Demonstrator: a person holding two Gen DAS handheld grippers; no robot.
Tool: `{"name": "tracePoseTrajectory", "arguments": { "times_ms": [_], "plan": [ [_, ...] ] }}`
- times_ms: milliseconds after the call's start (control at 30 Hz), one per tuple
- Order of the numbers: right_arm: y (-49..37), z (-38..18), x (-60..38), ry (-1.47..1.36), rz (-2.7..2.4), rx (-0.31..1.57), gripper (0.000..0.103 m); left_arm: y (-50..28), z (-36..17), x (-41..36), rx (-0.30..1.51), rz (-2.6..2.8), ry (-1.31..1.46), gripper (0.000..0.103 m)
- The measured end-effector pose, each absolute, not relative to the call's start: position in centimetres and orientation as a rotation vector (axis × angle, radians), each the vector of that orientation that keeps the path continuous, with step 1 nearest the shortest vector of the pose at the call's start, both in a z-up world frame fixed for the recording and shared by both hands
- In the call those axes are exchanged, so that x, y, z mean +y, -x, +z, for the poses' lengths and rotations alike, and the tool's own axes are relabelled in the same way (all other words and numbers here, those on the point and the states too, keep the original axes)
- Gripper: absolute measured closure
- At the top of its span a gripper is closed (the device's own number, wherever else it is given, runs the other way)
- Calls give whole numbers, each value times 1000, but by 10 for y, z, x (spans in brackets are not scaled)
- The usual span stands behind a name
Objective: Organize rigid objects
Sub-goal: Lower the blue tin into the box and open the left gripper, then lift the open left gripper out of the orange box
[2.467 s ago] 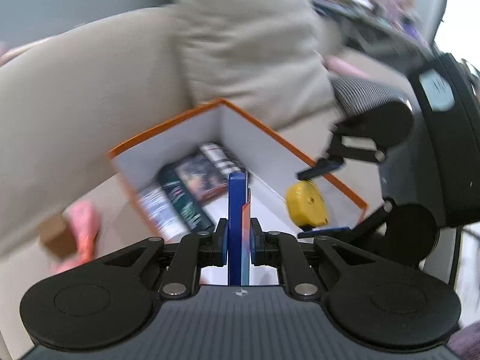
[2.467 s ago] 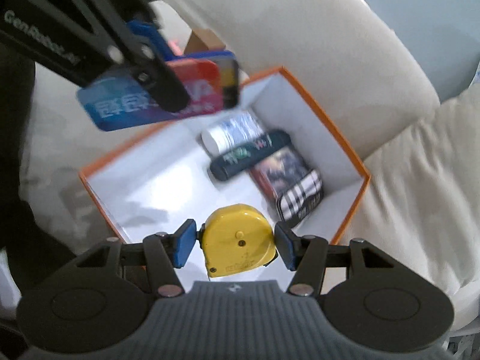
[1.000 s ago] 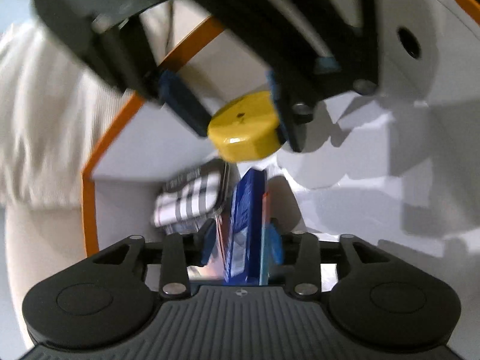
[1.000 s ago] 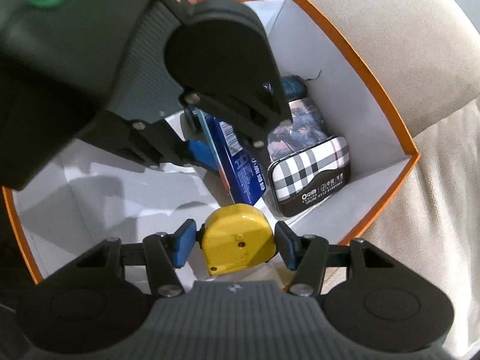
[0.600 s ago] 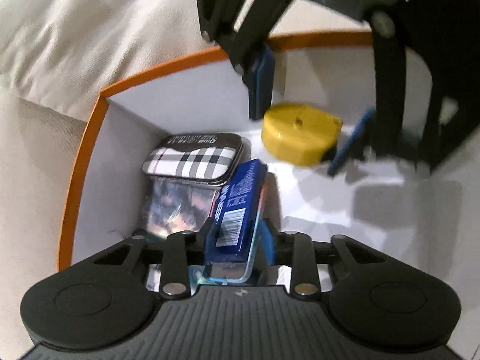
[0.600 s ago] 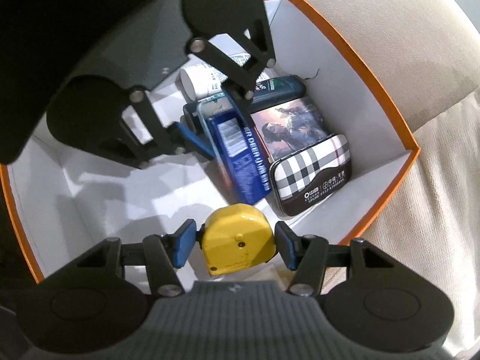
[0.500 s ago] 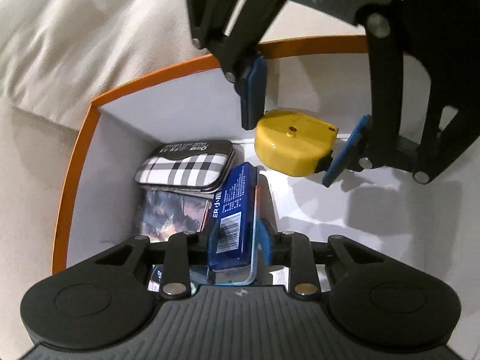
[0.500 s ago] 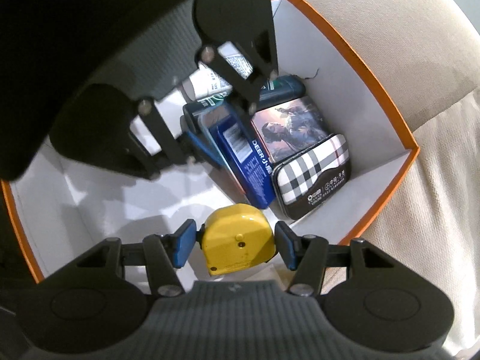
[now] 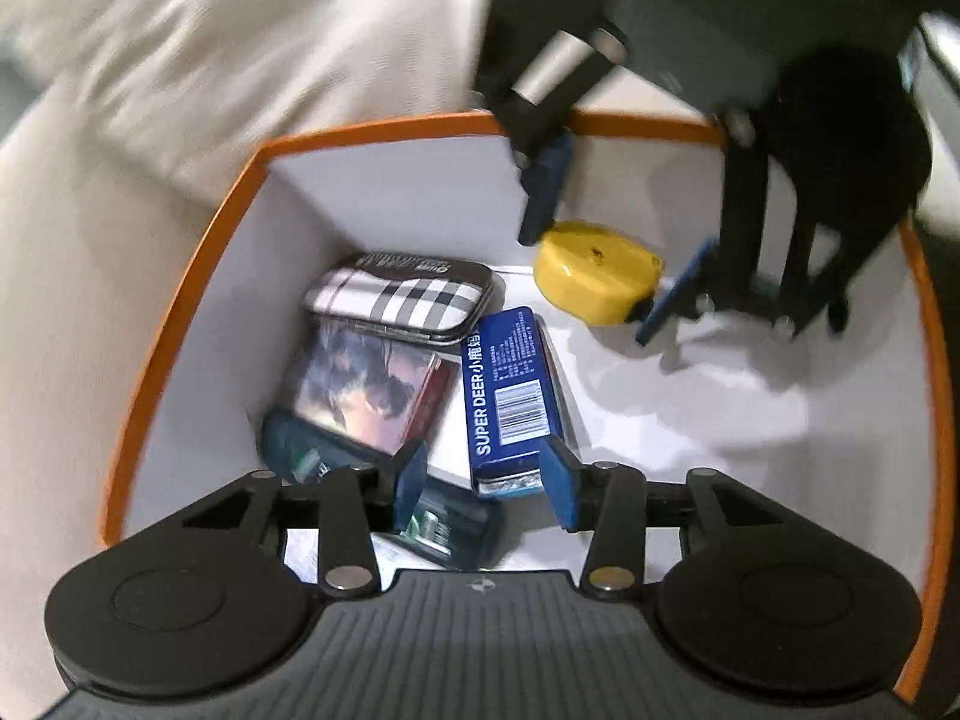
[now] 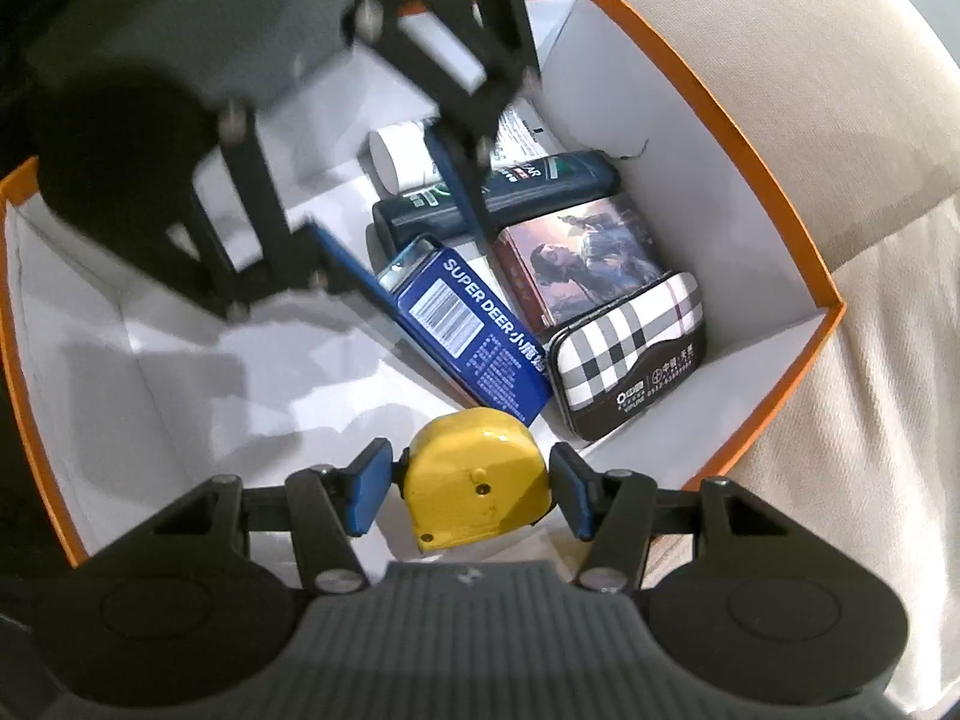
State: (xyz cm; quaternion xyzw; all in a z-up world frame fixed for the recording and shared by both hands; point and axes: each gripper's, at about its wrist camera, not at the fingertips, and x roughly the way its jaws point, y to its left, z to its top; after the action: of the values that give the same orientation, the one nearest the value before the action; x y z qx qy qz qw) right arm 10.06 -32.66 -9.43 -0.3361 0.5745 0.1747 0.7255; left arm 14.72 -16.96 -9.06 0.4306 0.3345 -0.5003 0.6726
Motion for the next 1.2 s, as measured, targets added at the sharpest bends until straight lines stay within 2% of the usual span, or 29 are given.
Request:
{"name": "tracePoseTrajectory", "arguments": {
  "times_ms": [67,200,433,500,767,1033,1200],
  "plan": [
    [-102,-96,-326,758,391,1272,44,-151,-88,-167,836,-1156,-892,53],
    [-103,-96,-326,759,387,1272,44,-152,-96,-176,982,-1152,-843,71],
    [-89,-90,-324,770,405,1260,44,-171,-121,-198,1229,-1010,-735,73],
    [-86,-90,-325,775,409,1257,44,-177,-126,-202,1271,-979,-699,77],
    [-84,-95,-323,782,413,1244,44,-190,-125,-215,1253,-933,-706,100],
    [-82,-96,-321,790,403,1238,44,-217,-119,-215,1202,-862,-687,103],
    [-87,-97,-319,799,407,1242,44,-221,-93,-204,1155,-916,-618,102]
  ]
}}
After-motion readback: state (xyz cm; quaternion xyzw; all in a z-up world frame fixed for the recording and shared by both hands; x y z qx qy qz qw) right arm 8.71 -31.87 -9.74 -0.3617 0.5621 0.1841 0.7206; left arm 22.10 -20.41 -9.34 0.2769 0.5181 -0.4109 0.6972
